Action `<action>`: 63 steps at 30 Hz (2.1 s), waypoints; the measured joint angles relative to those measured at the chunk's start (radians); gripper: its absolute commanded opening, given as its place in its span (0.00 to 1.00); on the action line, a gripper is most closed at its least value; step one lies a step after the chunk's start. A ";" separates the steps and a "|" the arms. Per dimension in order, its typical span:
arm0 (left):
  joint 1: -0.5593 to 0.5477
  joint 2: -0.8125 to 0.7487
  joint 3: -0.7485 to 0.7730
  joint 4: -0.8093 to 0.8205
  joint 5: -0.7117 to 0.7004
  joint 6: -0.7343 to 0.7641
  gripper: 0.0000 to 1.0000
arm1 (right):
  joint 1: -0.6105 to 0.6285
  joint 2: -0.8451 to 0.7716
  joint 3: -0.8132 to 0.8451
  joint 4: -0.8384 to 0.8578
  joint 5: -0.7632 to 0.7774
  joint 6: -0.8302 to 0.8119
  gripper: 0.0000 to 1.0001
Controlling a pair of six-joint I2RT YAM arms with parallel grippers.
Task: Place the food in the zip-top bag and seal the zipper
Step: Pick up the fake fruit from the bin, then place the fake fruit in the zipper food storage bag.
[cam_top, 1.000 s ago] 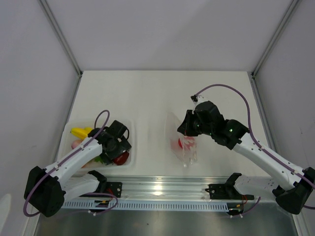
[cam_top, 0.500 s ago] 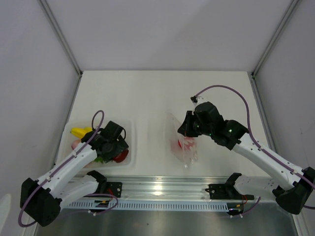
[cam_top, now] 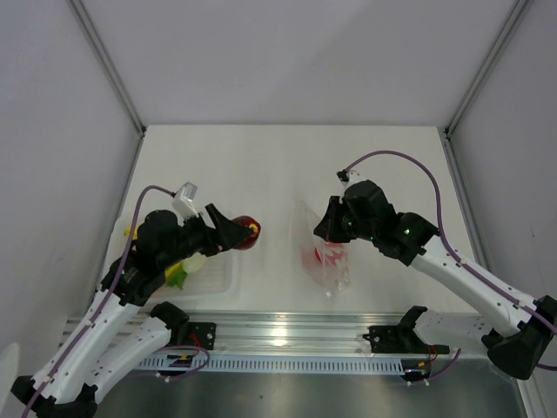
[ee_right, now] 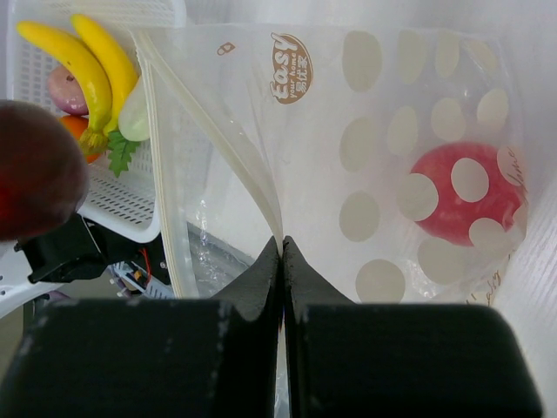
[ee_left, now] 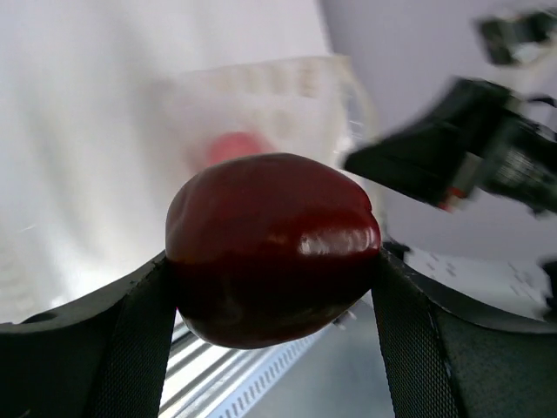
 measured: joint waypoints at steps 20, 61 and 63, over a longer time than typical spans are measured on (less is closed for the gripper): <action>-0.286 0.303 -0.006 0.635 0.312 0.002 0.01 | 0.010 0.027 0.046 0.006 -0.004 0.020 0.00; -0.380 0.306 0.111 0.269 -0.016 0.193 0.99 | 0.006 0.023 0.103 0.008 -0.013 0.060 0.00; -0.380 0.279 0.118 0.262 -0.046 0.202 0.99 | 0.006 0.023 0.103 0.009 -0.016 0.060 0.00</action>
